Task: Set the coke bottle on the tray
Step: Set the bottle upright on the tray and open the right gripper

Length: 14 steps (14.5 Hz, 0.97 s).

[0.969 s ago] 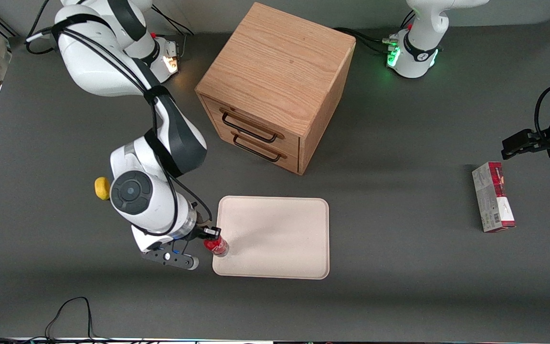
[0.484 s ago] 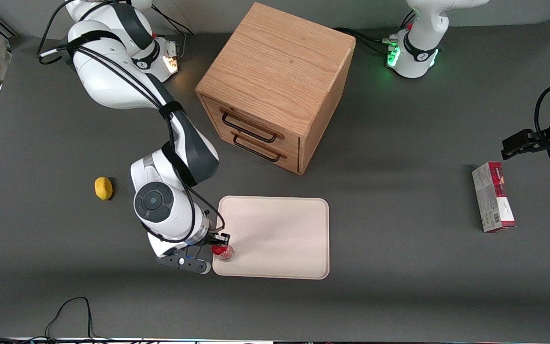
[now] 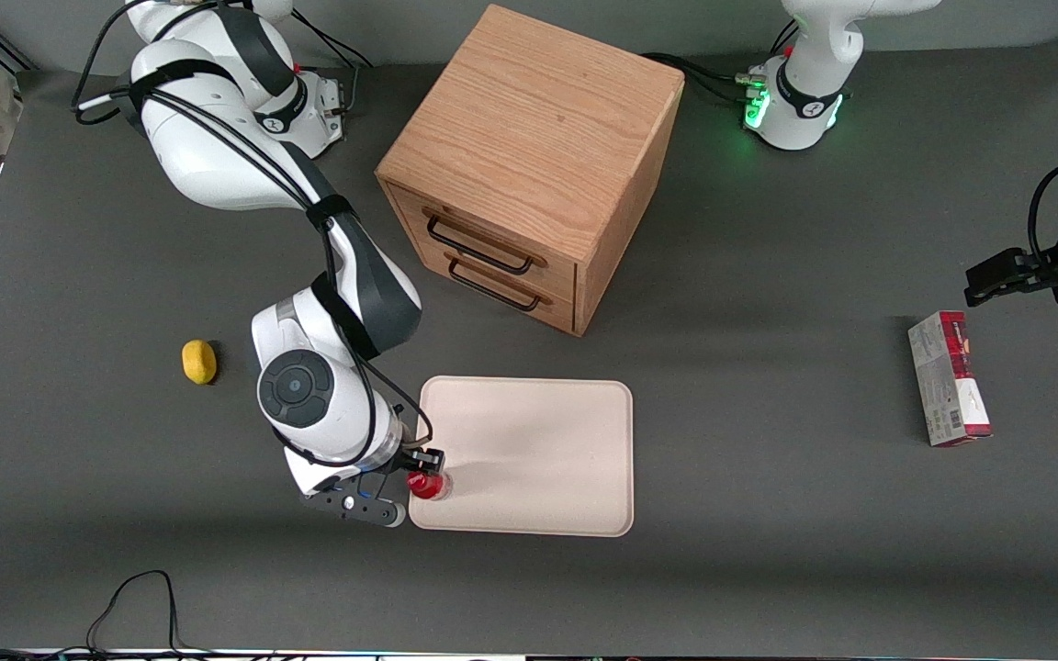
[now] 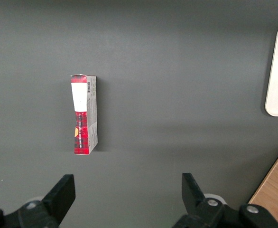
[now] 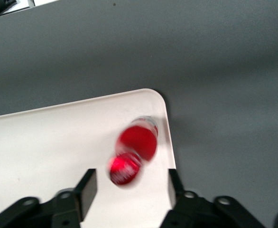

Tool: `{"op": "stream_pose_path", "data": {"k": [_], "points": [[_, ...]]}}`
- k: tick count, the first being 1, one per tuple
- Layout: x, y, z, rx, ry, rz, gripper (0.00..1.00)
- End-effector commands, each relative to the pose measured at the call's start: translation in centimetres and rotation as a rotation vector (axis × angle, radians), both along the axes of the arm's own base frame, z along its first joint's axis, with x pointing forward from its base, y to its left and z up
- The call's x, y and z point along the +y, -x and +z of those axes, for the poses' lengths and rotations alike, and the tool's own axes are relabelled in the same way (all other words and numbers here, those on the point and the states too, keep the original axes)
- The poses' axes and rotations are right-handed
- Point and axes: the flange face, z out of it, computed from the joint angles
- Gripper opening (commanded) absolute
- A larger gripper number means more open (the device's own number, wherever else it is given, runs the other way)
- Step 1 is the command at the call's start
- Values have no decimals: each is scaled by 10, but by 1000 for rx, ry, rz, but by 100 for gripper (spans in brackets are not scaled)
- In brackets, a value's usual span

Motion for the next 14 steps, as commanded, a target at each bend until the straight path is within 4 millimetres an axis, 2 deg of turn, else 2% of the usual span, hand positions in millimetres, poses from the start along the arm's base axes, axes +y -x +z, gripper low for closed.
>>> {"op": "stream_pose_path", "data": {"k": [1,5,7,9,11,14], "points": [[3,-2,7,-18,9,-20,100],[-7,3,16,29,39,-15,100],[-22,4,28,49,55,11,100],[-32,22,48,113,87,72,100],[-63,41,73,144,92,108,100],[-131,94,116,178,70,253,100]]}}
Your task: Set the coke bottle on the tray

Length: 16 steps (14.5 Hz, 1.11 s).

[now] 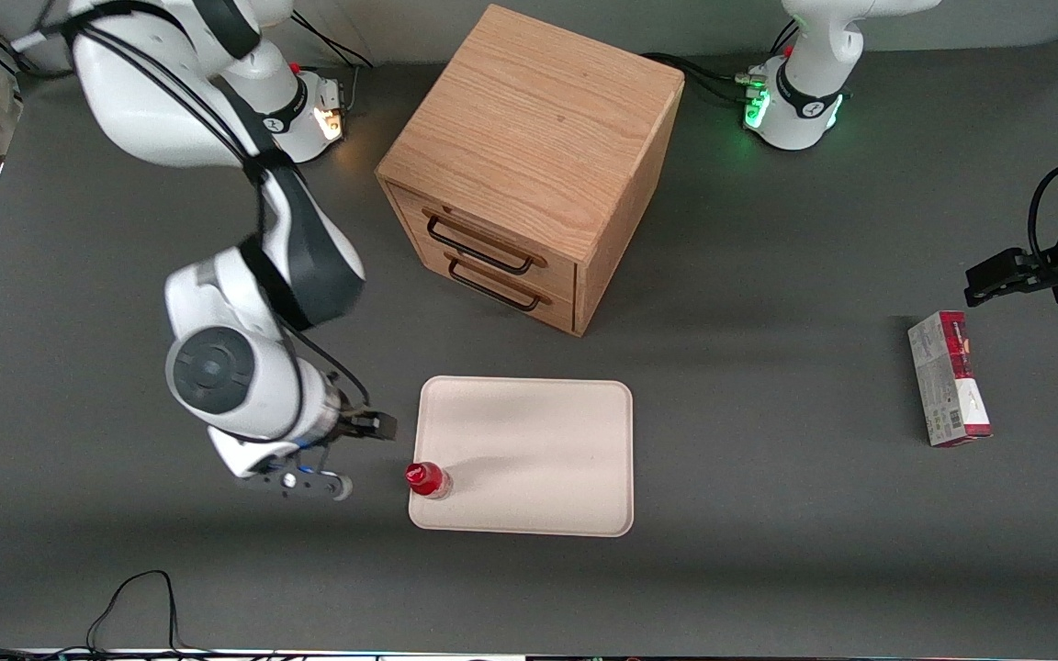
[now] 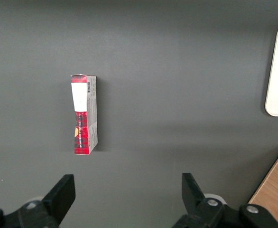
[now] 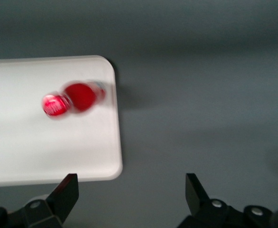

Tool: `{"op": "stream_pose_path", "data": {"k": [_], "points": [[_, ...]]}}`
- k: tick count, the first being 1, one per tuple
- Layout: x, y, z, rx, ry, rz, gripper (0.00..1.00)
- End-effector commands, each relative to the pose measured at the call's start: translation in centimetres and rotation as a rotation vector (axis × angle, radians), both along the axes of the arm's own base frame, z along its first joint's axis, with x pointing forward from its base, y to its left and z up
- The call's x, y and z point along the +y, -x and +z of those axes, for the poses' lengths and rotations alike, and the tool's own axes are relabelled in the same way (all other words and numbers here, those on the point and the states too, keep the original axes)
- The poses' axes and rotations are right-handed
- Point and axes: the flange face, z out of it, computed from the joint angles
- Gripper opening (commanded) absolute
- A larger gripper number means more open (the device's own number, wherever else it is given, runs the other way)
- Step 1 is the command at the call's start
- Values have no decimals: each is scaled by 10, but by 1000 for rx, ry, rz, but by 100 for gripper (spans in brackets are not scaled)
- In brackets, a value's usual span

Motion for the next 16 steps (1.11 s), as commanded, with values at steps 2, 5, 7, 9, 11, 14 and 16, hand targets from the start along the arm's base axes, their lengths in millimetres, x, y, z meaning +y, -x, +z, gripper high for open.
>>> {"op": "stream_pose_path", "data": {"k": [2,5,7,9,11,14,16], "points": [[-89,88,56,44,-24,137,100],[-136,127,86,35,-26,195,100],[-162,148,111,24,-88,212,100],[-164,174,126,10,-92,234,100],[-167,192,142,-2,-95,233,100],[-169,188,147,5,-90,221,100],[-177,181,150,-2,-83,215,100]]}}
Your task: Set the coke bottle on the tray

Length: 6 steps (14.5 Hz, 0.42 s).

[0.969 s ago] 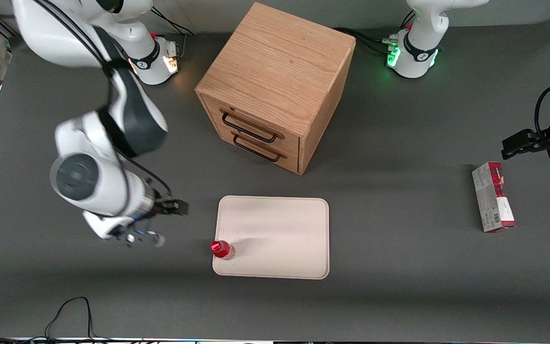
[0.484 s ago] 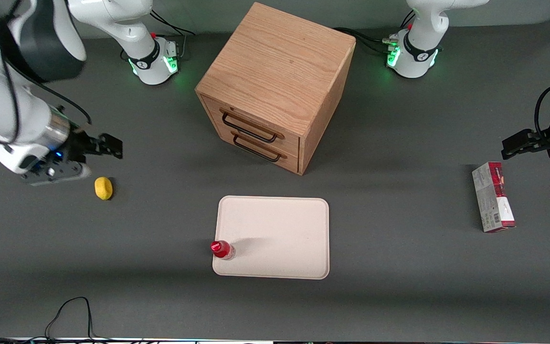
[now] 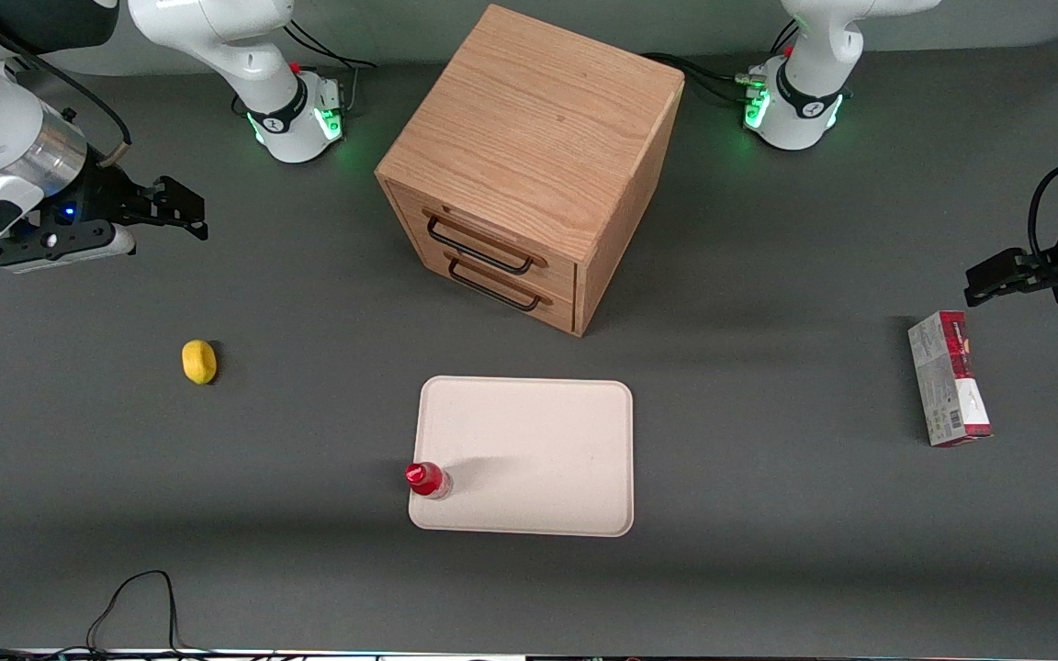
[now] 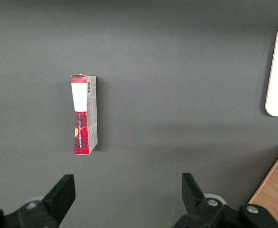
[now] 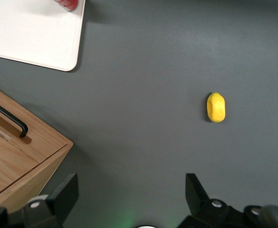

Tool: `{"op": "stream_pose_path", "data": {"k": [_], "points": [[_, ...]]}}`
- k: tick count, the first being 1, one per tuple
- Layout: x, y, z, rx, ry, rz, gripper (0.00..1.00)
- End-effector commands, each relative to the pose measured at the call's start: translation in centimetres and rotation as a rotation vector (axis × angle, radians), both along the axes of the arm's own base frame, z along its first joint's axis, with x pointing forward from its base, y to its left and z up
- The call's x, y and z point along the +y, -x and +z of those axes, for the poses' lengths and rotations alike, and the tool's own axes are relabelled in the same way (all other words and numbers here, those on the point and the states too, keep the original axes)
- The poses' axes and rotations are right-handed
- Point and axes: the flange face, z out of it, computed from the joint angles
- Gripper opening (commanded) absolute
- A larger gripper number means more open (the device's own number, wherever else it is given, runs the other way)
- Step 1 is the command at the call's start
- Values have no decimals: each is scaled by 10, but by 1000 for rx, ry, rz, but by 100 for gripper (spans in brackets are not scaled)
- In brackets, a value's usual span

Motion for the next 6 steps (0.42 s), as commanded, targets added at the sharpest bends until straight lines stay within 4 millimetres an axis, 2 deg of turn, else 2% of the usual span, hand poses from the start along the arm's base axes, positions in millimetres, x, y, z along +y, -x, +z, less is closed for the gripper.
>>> {"op": "stream_pose_path", "data": {"k": [1,3,6], "points": [[-7,-12,3,8,-11,-3,100],[-13,-18,8,32,-12,-10,100],[-8,-23,9,29,-10,-3,100]]}}
